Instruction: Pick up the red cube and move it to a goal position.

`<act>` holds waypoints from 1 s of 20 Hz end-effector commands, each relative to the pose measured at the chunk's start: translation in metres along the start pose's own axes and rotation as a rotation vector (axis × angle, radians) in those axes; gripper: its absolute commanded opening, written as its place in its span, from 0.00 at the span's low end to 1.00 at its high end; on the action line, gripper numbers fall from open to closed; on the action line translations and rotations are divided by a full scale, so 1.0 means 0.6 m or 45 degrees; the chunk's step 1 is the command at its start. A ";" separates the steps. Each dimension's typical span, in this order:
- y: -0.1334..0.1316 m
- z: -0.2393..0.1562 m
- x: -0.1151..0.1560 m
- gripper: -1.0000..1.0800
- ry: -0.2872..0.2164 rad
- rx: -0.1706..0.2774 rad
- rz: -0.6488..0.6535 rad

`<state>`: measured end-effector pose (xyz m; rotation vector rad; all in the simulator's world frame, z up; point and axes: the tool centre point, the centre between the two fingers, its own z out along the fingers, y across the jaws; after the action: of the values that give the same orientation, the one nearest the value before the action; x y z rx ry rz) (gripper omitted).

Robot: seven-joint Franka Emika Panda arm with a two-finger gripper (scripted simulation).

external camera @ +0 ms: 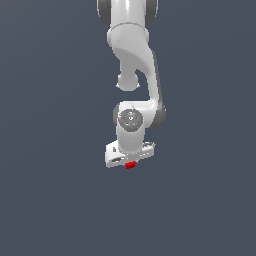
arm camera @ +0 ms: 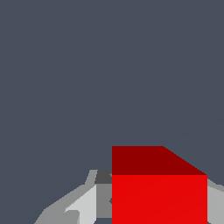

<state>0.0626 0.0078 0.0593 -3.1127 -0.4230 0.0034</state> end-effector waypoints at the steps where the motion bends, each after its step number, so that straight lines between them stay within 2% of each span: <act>1: -0.005 -0.027 -0.011 0.00 0.002 -0.001 0.000; 20: -0.059 -0.279 -0.120 0.00 0.002 -0.001 0.000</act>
<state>-0.0110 0.0218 0.2167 -3.1134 -0.4238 -0.0001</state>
